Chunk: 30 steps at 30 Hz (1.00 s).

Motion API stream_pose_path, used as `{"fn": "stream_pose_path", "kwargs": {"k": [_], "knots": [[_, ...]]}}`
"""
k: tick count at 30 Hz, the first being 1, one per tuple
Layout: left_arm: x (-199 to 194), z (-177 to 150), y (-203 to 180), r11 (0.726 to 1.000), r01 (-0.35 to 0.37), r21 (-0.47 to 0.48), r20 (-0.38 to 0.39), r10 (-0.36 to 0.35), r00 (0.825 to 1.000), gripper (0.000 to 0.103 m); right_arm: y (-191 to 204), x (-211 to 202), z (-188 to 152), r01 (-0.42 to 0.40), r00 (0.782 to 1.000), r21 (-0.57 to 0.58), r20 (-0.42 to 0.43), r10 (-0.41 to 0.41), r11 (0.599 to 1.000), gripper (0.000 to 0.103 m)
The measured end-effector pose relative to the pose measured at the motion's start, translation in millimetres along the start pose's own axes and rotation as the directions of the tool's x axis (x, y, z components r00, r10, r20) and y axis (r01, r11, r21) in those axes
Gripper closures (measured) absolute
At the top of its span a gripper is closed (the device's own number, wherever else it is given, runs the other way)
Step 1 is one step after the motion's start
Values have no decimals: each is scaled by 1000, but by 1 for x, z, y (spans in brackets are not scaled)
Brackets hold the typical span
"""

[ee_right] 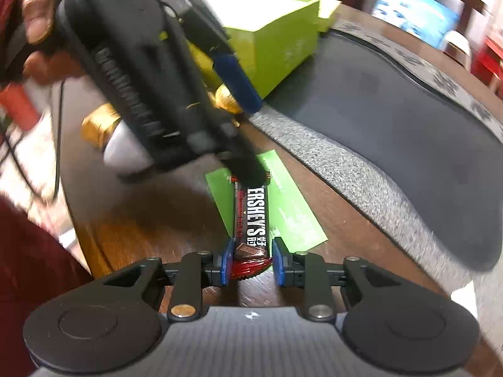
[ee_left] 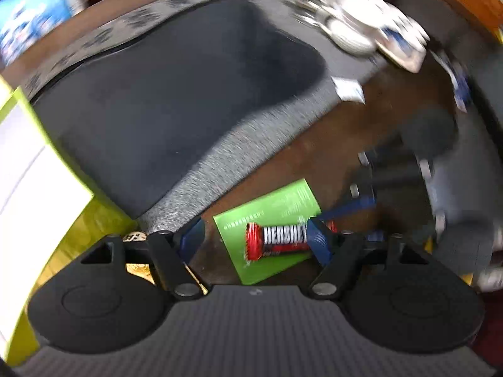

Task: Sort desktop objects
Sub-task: 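Lift the Hershey's bar off the green card with both grippers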

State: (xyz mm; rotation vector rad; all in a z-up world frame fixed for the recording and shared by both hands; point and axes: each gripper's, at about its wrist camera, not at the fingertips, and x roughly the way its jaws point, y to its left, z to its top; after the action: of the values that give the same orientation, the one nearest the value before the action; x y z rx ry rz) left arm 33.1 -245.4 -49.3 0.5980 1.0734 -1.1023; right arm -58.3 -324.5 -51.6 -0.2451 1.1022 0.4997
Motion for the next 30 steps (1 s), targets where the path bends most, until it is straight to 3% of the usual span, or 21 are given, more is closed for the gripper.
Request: {"fn": "stream_pose_path", "kwargs": {"k": [6, 12, 18, 21, 25, 28, 30], "knots": [[10, -11, -22, 971, 70, 229, -40, -63, 997, 32, -6, 4, 1, -71, 996, -163, -63, 61, 984, 77], [16, -19, -42, 886, 94, 454, -38, -86, 996, 32, -11, 9, 11, -146, 984, -275, -136, 112, 950, 77], [25, -23, -36, 856, 175, 486, -84, -154, 985, 35, -15, 13, 17, -185, 974, -335, -185, 128, 924, 77], [27, -26, -35, 836, 205, 510, -101, -179, 979, 46, -17, 14, 18, -195, 972, -351, -196, 132, 916, 77], [28, -32, -32, 819, 187, 543, -84, -168, 982, 58, -15, 16, 20, -197, 971, -366, -201, 130, 910, 76], [28, -31, -26, 829, 179, 529, -78, -163, 984, 69, -13, 18, 21, -194, 971, -369, -204, 125, 909, 76], [28, -32, -23, 835, 175, 522, -74, -160, 984, 70, -10, 19, 22, -187, 971, -385, -211, 111, 904, 76]]}}
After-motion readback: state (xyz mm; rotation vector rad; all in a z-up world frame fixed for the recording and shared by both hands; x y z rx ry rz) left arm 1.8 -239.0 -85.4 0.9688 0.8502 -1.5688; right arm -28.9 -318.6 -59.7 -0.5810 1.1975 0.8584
